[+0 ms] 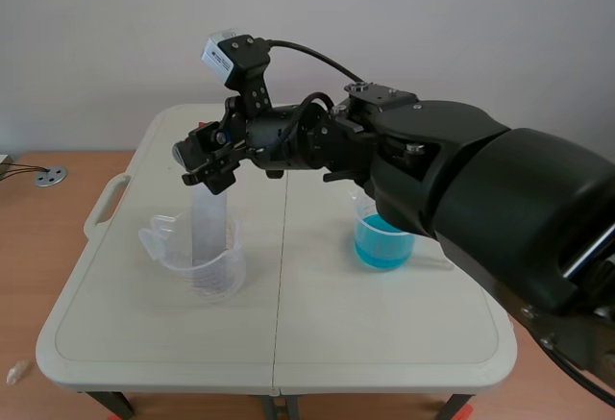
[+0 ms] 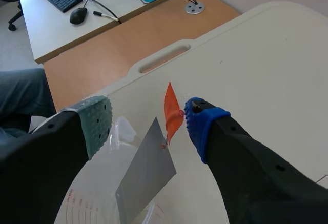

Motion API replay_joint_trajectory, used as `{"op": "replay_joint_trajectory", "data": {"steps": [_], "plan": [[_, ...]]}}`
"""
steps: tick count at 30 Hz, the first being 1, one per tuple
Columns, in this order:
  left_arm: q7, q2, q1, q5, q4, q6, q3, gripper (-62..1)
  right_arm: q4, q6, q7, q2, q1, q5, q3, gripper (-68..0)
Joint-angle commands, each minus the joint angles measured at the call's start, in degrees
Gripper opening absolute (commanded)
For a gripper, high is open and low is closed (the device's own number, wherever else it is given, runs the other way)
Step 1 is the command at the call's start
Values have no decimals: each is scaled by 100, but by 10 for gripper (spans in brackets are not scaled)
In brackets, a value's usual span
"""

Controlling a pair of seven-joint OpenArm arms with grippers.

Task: Hold the metal plate by the orange handle, dip it into the blue solution, take it out and point at it, then put the plate back in the beaker on the left.
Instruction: 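Lift the metal plate out of the left beaker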

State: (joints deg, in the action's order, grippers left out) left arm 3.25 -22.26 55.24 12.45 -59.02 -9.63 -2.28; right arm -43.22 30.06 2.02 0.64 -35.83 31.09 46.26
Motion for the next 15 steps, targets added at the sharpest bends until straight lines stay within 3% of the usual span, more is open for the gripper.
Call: {"op": "replay_joint_trajectory", "data": {"steps": [1,12,15], "plan": [[37,-13,70,13,-85,-22,-28,-583,-105,24,-68,66,-129,61,0,-421],[13,-13,0,13,-52,-39,-28,-583,-105,22,-66,63,-129,55,0,-666],[11,-13,-35,13,-22,-39,-28,-583,-105,59,-70,66,-129,55,0,-662]]}}
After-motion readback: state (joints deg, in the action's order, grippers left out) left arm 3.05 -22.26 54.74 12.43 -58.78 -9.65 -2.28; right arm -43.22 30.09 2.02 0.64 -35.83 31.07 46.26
